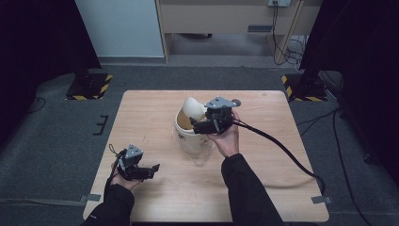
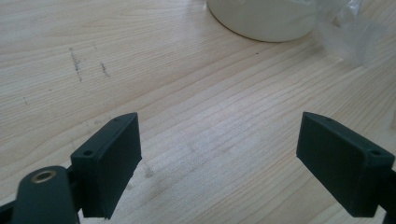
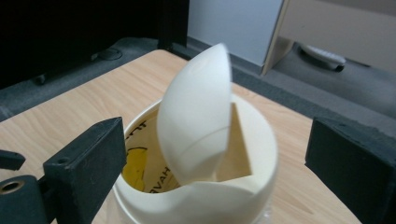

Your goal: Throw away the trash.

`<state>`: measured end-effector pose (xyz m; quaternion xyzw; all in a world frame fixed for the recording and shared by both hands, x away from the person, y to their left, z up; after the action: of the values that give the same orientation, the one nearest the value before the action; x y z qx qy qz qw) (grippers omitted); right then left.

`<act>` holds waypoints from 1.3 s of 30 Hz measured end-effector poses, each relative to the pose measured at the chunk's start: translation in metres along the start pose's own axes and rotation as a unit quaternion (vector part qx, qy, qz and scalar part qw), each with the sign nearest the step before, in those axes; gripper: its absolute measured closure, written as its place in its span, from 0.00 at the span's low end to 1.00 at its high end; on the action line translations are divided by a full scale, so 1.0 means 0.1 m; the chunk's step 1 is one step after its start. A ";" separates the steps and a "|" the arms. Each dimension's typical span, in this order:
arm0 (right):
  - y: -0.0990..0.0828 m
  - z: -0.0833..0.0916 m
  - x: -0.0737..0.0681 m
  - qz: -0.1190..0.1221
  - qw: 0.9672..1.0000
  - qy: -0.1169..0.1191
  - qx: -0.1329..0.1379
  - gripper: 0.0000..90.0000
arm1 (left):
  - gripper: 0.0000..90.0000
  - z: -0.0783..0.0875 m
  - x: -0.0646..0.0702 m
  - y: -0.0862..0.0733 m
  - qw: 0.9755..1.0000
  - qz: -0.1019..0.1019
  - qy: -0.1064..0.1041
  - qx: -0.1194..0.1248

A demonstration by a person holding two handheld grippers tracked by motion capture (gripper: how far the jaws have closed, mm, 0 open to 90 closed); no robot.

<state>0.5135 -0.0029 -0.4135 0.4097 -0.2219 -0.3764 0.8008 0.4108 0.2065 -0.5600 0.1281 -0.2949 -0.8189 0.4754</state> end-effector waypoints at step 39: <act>-2.49 0.84 1.69 -0.155 0.976 -0.054 -0.141 0.04 | 0.07 -0.14 -0.49 -0.41 0.995 -0.013 0.025 -0.092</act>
<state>0.4578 -0.2714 -0.5628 0.3007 -0.1436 -0.5449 0.7694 0.4141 0.2590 -0.5990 0.1083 -0.2043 -0.8454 0.4815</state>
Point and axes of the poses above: each handheld gripper's, and its own axes: z roughly backward along the jaws, y roughly out of its top, x roughly to its right, the point moved 10 cm from there along -z, roughly forward along the jaws, and after that the axes turned 9 degrees about -x, right-handed, at the moved point
